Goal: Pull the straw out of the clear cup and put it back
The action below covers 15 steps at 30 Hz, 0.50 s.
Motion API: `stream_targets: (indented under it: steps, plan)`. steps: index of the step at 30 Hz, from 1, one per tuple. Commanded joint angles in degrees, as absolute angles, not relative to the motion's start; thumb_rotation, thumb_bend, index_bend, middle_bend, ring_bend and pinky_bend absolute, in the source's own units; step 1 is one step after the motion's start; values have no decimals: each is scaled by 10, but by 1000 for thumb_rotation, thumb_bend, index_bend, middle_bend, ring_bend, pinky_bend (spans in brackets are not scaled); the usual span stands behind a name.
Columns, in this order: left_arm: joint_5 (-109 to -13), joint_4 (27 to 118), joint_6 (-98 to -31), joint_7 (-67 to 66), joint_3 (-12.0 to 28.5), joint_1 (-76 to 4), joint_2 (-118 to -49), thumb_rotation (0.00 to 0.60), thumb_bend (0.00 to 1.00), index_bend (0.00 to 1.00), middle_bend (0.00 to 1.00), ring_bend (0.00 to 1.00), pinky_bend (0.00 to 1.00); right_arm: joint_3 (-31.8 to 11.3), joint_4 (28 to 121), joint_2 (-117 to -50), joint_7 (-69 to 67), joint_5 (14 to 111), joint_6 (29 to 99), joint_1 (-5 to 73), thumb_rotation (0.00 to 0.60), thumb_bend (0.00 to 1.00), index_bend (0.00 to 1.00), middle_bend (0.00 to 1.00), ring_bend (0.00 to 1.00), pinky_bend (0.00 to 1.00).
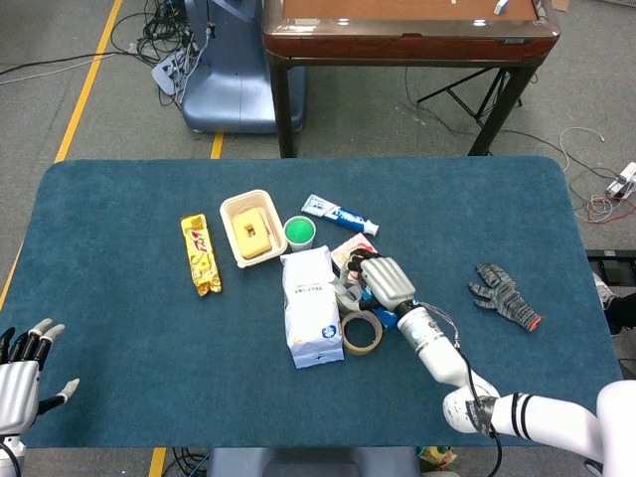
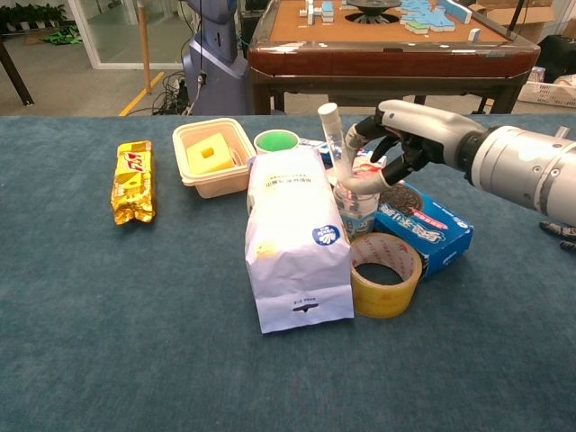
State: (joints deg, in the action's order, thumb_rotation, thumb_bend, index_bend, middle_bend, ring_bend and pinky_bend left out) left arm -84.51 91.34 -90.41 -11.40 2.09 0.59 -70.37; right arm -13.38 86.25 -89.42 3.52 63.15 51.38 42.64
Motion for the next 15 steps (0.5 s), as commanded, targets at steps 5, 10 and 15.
stream_targets:
  steps: [5,10,15]
  plan:
    - [-844,914,-904,-114,21,7,-704,600,174,190,122,155,31,-135,864,-894,33,634,521,424,600,465,548,399,171,227]
    - [-845,915,-906,-114,22,7,-703,600,173,190,122,155,31,-142,878,-882,6,655,541,414,600,505,568,414,177,227]
    - [-845,918,-907,-115,24,6,-700,600,173,190,123,155,31,-150,926,-833,-30,689,572,392,600,514,580,427,208,227]
